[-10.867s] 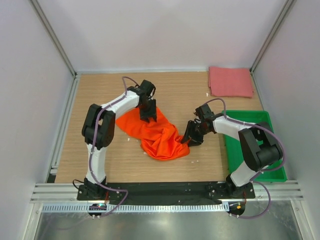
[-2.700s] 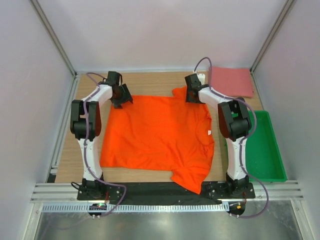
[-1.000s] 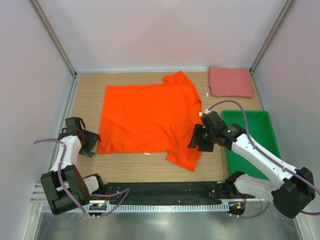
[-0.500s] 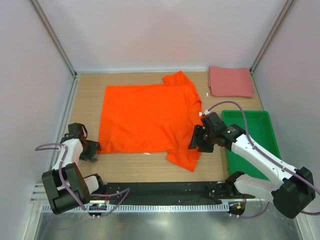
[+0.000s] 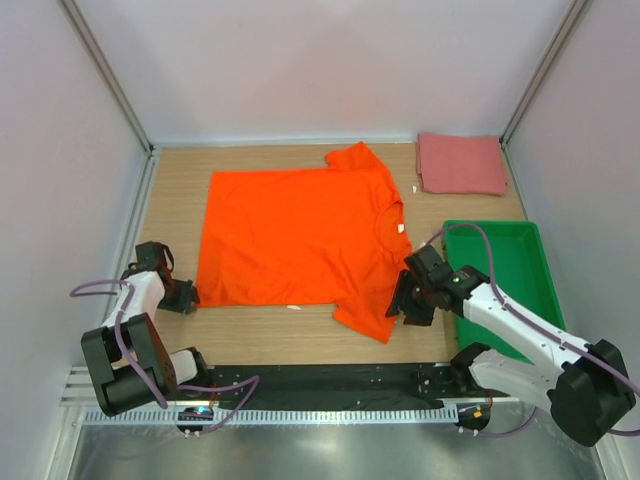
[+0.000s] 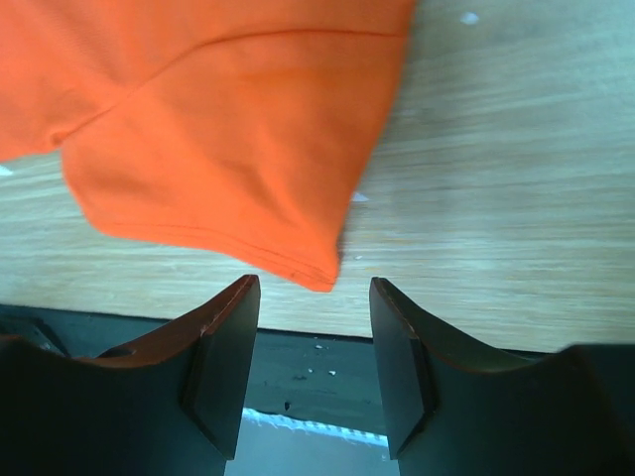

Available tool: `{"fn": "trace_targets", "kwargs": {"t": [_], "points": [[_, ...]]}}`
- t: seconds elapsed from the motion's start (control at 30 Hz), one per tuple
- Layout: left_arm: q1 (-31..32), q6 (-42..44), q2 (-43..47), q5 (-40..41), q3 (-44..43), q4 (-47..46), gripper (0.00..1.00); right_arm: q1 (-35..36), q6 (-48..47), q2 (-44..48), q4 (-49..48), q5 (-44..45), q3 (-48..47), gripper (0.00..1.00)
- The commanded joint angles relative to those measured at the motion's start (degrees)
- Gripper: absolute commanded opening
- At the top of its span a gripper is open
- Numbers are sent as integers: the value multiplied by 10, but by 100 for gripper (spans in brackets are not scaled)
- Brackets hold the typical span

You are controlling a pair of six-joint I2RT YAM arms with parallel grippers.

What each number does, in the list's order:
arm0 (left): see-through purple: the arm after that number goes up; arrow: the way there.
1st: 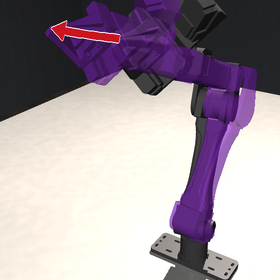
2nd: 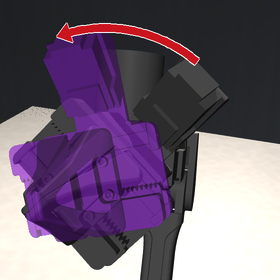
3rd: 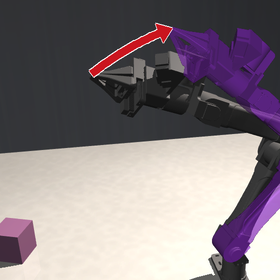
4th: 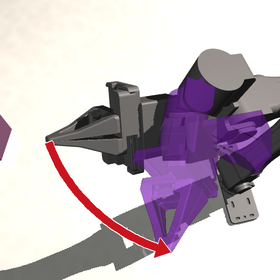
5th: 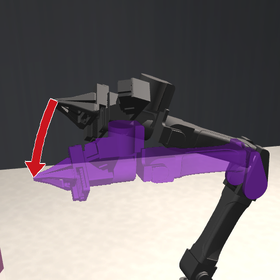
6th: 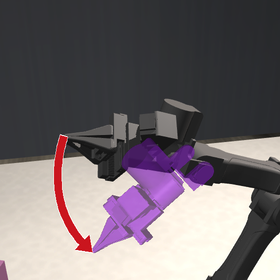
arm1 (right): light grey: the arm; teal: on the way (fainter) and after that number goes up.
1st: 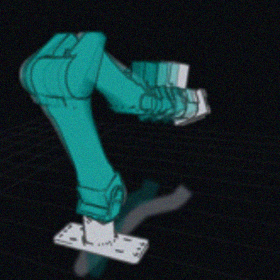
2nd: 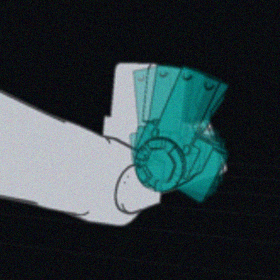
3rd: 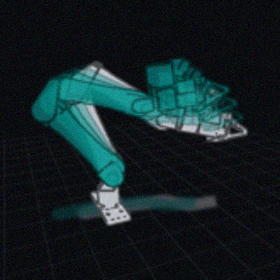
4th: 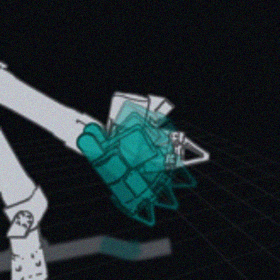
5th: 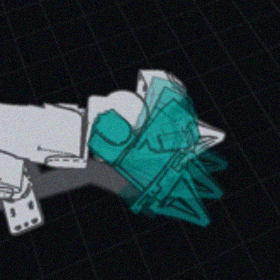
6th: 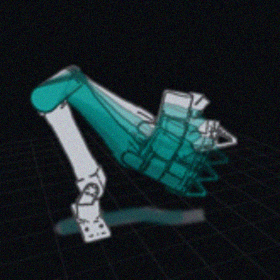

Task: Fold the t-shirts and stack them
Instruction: Fold the tshirt

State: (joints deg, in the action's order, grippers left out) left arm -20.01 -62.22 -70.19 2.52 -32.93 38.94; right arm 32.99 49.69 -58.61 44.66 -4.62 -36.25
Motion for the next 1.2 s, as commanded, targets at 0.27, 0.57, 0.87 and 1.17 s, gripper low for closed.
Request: {"fn": "trace_targets", "kwargs": {"t": [0.27, 0.57, 0.87, 1.17], "points": [[-3, 58, -33, 38, 4, -51, 0, -20, 147, 40, -127, 27, 114, 47], [-3, 60, -14, 29, 17, -60, 0, -33, 144, 9, -243, -17, 153, 42], [-3, 39, 4, 40, 27, -50, 0, -40, 163, 72, -86, 33, 139, 1], [-3, 5, 35, 52, 44, -26, 0, -137, 113, 97, -43, 2, 174, 1]]}}
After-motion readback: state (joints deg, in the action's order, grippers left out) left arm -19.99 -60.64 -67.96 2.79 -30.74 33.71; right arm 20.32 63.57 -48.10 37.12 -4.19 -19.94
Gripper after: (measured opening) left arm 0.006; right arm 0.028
